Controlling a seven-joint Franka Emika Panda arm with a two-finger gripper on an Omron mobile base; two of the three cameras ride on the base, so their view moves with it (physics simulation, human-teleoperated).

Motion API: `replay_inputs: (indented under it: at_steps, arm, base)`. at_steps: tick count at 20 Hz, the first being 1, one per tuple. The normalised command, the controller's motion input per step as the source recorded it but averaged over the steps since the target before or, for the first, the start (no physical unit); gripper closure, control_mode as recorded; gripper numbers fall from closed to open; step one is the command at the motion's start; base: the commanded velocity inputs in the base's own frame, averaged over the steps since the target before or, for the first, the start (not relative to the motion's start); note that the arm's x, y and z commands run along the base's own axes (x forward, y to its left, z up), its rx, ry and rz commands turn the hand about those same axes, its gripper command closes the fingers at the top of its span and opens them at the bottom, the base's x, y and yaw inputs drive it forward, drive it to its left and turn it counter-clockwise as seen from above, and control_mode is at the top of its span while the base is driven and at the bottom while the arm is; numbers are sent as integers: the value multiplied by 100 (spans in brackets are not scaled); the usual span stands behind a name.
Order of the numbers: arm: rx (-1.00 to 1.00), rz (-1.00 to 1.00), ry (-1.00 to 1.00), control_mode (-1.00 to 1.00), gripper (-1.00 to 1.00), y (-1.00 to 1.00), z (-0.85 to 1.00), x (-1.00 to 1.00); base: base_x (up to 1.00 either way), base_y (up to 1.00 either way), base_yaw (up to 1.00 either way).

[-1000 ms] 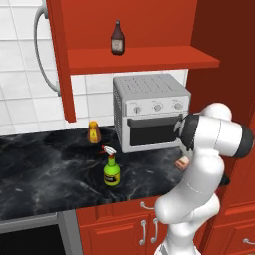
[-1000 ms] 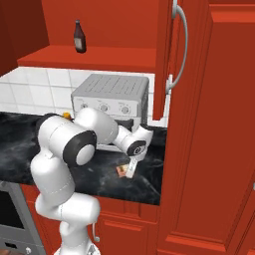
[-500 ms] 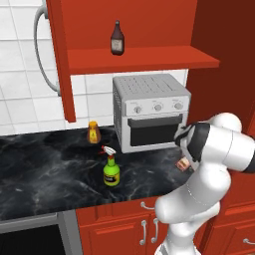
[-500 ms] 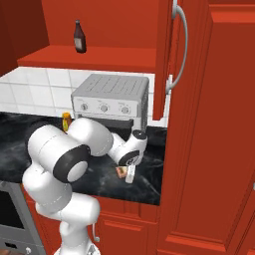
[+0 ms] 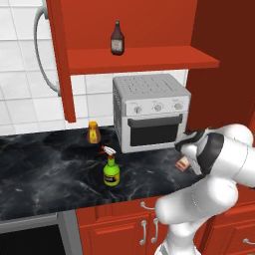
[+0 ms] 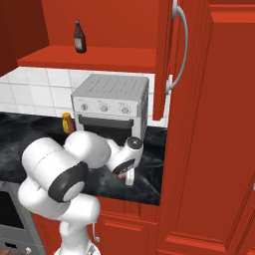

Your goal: Pick the bar soap and spray from the cabinet and place them on the counter.

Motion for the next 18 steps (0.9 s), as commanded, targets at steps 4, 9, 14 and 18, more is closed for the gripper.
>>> replay_inputs:
  at_steps: [4, 9, 14, 18]
  arm:
    - [0, 8, -9, -100, -100, 0, 42, 0]
    - [0, 8, -2, -100, -100, 0, 92, 0]
    - [-1, 9, -4, -100, -100, 0, 90, -18]
    - [-6, 8, -8, -100, -100, 16, 66, -54]
  base:
    - [0, 0, 0]
    - [0, 0, 0]
    - [0, 0, 0]
    - [0, 0, 0]
